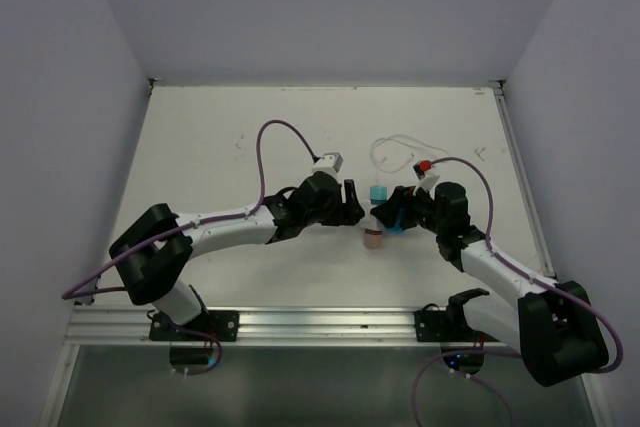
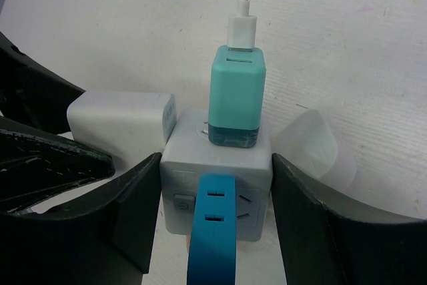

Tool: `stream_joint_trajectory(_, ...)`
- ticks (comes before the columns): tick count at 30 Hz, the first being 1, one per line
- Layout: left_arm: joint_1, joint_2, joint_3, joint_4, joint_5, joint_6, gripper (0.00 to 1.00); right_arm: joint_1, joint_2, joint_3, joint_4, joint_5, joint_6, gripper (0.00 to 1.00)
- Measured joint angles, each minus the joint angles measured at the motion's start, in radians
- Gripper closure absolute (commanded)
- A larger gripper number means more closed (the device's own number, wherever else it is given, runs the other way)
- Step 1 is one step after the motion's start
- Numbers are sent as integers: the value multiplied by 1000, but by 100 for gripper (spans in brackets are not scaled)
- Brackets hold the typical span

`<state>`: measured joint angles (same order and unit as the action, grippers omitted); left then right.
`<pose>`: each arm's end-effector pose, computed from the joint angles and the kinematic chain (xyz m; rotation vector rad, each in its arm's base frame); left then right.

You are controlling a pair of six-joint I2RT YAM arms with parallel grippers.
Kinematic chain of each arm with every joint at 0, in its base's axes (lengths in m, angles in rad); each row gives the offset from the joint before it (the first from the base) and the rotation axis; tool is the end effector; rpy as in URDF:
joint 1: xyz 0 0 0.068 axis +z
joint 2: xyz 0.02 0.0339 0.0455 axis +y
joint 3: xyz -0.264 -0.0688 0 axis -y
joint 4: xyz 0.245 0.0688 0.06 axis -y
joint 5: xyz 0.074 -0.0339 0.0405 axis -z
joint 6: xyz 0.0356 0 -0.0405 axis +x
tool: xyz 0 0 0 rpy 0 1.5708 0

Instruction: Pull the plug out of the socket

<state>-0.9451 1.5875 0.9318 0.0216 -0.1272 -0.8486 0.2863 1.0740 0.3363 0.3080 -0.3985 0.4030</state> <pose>0.2047 -0.2756 0.2109 0.0375 2.3352 -0.8299 0.2004 0.0734 0.1807 -0.1454 2.0591 0.8329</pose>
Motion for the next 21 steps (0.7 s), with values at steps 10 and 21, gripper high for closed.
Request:
stream_joint_trajectory(10, 0, 10, 19, 53, 35, 104, 38, 0, 4, 0, 4, -3, 1, 100)
stream_joint_trajectory(21, 11, 19, 19, 70, 83, 203, 41, -1, 17, 0, 19, -10, 9, 100)
